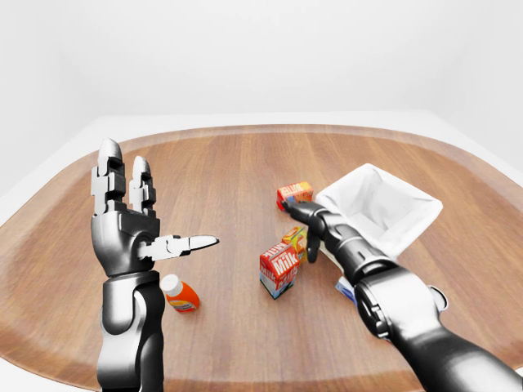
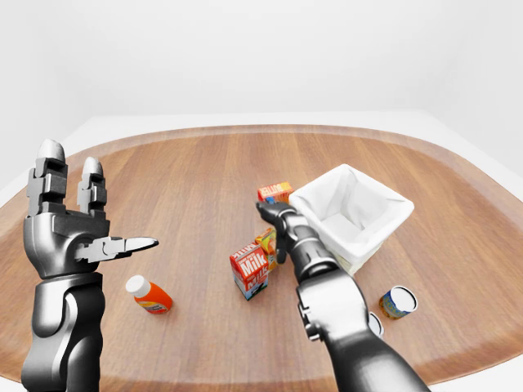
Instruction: Pick up the orange juice, and put it in the basket.
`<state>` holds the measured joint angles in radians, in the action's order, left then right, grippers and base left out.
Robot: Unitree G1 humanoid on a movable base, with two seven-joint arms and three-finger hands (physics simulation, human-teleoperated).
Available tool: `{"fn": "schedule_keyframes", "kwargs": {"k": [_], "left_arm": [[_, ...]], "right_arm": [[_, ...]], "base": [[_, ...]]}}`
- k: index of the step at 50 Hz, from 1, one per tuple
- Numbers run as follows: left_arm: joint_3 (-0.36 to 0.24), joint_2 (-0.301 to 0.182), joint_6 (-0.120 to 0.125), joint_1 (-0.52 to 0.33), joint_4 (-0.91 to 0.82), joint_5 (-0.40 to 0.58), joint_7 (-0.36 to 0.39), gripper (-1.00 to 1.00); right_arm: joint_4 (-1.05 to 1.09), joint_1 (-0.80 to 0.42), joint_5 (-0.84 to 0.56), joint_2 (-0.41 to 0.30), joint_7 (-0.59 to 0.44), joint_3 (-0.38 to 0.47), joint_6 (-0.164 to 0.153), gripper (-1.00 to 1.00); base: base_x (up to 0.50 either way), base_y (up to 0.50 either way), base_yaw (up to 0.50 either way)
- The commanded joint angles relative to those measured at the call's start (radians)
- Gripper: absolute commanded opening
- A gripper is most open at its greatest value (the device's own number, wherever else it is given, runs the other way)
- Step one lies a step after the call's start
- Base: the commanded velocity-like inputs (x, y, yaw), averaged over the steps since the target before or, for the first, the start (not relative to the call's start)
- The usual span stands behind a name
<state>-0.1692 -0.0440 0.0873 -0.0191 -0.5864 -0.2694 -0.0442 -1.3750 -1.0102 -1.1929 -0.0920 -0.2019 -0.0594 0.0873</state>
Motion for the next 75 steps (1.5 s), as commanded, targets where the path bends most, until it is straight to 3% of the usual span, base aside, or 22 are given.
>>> {"fn": "schedule_keyframes", "kwargs": {"k": [1, 75], "left_arm": [[0.0, 0.0, 0.0, 0.0, 0.0, 0.0, 0.0, 1.0], [0.0, 0.0, 0.0, 0.0, 0.0, 0.0, 0.0, 1.0]], "right_arm": [[0.0, 0.008, 0.002, -0.001, 0.004, 0.0, 0.0, 1.0], [-0.009, 0.082, 0.023, 0.02, 0.073, 0.013, 0.0, 1.0]], "base": [[0.0, 0.0, 0.0], [0.0, 0.0, 0.0]]}}
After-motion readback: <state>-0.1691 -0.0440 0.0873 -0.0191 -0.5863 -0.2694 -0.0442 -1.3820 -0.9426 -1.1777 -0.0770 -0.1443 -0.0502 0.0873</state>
